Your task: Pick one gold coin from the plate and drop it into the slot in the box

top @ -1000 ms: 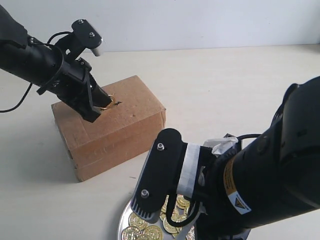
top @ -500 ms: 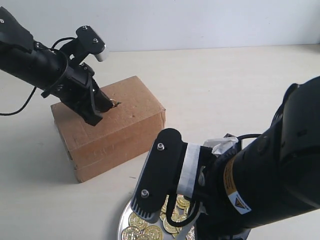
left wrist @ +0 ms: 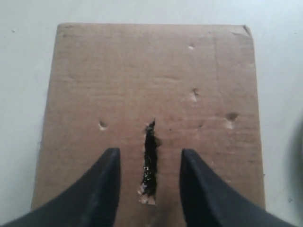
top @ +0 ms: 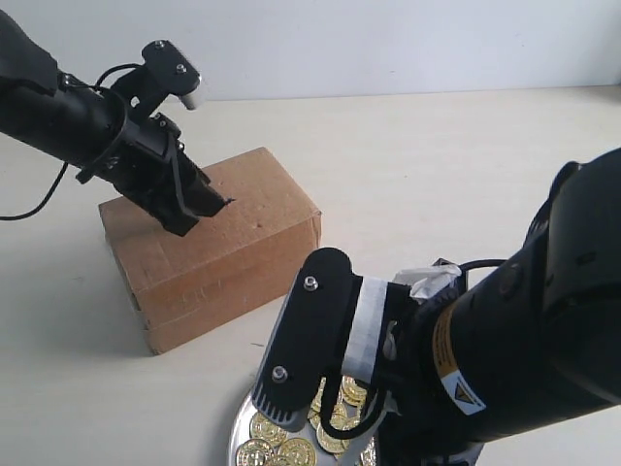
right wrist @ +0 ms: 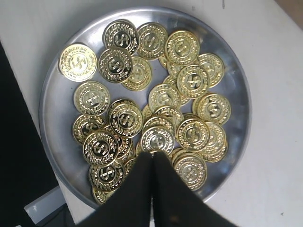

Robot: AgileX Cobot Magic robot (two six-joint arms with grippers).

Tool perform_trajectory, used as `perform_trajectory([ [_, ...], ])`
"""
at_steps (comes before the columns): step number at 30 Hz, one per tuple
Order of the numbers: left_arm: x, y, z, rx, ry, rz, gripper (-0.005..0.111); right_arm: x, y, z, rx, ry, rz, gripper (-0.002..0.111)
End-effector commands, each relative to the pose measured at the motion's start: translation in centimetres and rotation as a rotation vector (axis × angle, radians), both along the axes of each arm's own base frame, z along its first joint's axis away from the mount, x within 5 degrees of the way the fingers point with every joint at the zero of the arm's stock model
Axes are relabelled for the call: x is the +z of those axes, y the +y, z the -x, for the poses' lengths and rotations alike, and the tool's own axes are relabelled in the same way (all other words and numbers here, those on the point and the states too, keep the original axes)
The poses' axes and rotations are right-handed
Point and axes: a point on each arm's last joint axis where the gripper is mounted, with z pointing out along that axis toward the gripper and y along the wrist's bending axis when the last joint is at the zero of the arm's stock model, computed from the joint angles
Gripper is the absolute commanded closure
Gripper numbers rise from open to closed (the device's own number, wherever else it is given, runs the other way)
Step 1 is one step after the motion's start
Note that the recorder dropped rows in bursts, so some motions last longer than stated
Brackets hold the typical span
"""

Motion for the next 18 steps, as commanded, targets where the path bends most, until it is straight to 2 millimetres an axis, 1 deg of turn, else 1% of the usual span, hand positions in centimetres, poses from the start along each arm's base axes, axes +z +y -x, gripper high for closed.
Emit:
perform_trajectory([
  [1, 4.4, 0.5, 1.7, -0.016, -0.066, 0.059, 0.102, 0.3, 0.3, -0.2, 0.011, -0.037, -0.056, 0.108],
  [2, 6.0, 0.8, 2.5, -0.016, -0.099, 0.082, 0.106, 0.4, 0.6, -0.3, 0.016, -0.056, -0.086, 0.108],
  [3, 7.6, 1.1, 3.3, -0.007, -0.134, 0.108, 0.107, 0.5, 0.9, -0.5, 0.019, -0.074, -0.119, 0.108],
  [9, 13.9, 2.7, 7.1, -0.007, -0.328, 0.193, 0.107, 0.9, 1.5, -0.8, 0.025, -0.111, -0.188, 0.108],
  [12, 16.7, 3.7, 9.5, 0.022, -0.398, 0.257, 0.107, 1.0, 1.7, -0.9, 0.028, -0.127, -0.216, 0.108],
  [14, 18.1, 4.3, 11.0, 0.035, -0.436, 0.294, 0.107, 1.1, 1.8, -0.9, 0.031, -0.137, -0.23, 0.108],
  [17, 20.8, 5.7, 14.3, 0.027, -0.551, 0.345, 0.107, 1.3, 2.0, -1.0, 0.032, -0.15, -0.258, 0.108],
  [18, 21.1, 5.9, 14.8, 0.026, -0.569, 0.353, 0.107, 1.3, 2.0, -1.0, 0.033, -0.152, -0.26, 0.108],
])
